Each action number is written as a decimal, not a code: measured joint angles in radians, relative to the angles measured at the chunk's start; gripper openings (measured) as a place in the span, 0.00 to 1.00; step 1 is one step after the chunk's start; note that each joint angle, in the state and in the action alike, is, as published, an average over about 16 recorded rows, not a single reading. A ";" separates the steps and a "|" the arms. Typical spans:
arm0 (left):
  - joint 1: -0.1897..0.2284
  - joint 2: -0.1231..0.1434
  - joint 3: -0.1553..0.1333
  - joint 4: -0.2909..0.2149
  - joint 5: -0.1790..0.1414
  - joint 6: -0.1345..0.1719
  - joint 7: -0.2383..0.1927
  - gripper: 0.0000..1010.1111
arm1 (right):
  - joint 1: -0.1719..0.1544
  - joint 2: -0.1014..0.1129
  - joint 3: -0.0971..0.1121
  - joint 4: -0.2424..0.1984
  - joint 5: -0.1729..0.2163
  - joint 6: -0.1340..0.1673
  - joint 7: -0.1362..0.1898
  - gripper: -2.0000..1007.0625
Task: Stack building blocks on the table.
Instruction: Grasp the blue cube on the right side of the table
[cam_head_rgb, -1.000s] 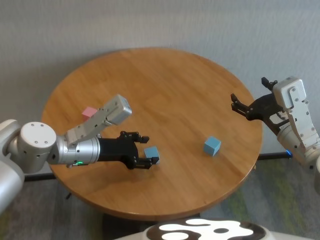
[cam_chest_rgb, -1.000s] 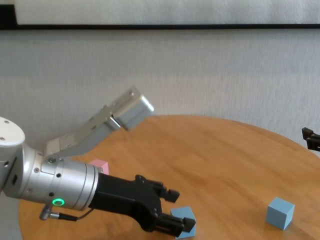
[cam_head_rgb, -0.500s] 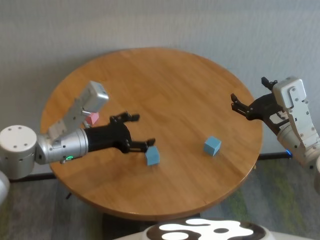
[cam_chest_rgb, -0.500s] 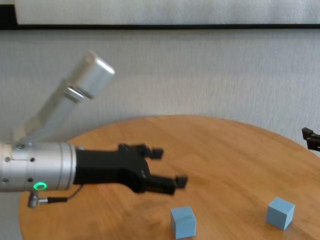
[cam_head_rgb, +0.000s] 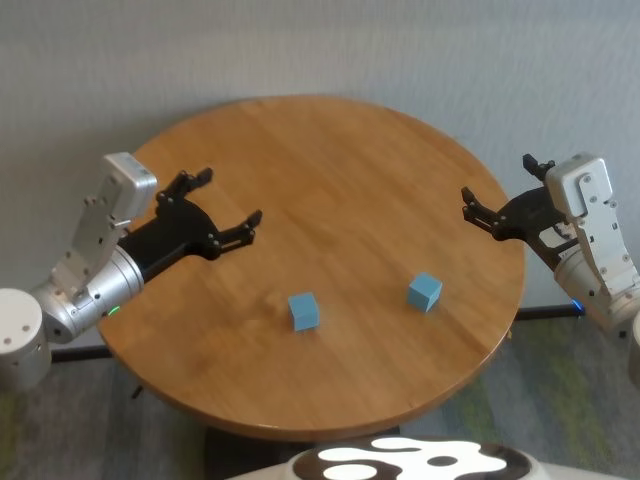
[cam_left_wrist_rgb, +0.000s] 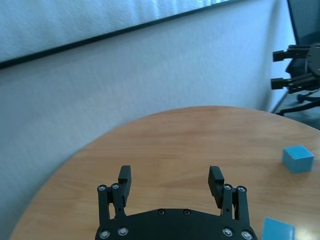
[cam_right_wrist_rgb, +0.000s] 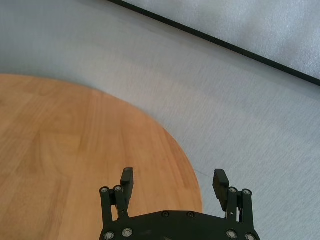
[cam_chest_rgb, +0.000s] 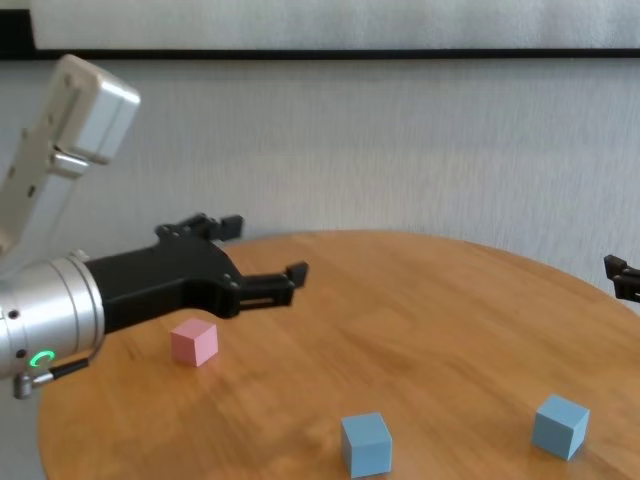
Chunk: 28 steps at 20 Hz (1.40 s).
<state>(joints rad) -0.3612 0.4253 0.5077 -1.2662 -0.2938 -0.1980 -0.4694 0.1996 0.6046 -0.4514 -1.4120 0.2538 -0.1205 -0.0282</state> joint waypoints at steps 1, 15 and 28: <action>0.013 0.000 -0.011 -0.011 0.008 -0.011 0.026 0.99 | 0.000 0.000 0.000 0.000 0.000 0.000 0.000 1.00; 0.127 0.002 -0.121 -0.075 0.090 -0.150 0.211 0.99 | 0.000 0.000 0.000 0.000 0.000 0.001 0.001 1.00; 0.134 0.002 -0.129 -0.069 0.092 -0.167 0.220 0.99 | -0.014 0.047 0.005 -0.080 0.059 0.193 0.124 1.00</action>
<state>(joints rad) -0.2270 0.4271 0.3783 -1.3354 -0.2020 -0.3646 -0.2496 0.1853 0.6515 -0.4459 -1.4921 0.3131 0.0727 0.0962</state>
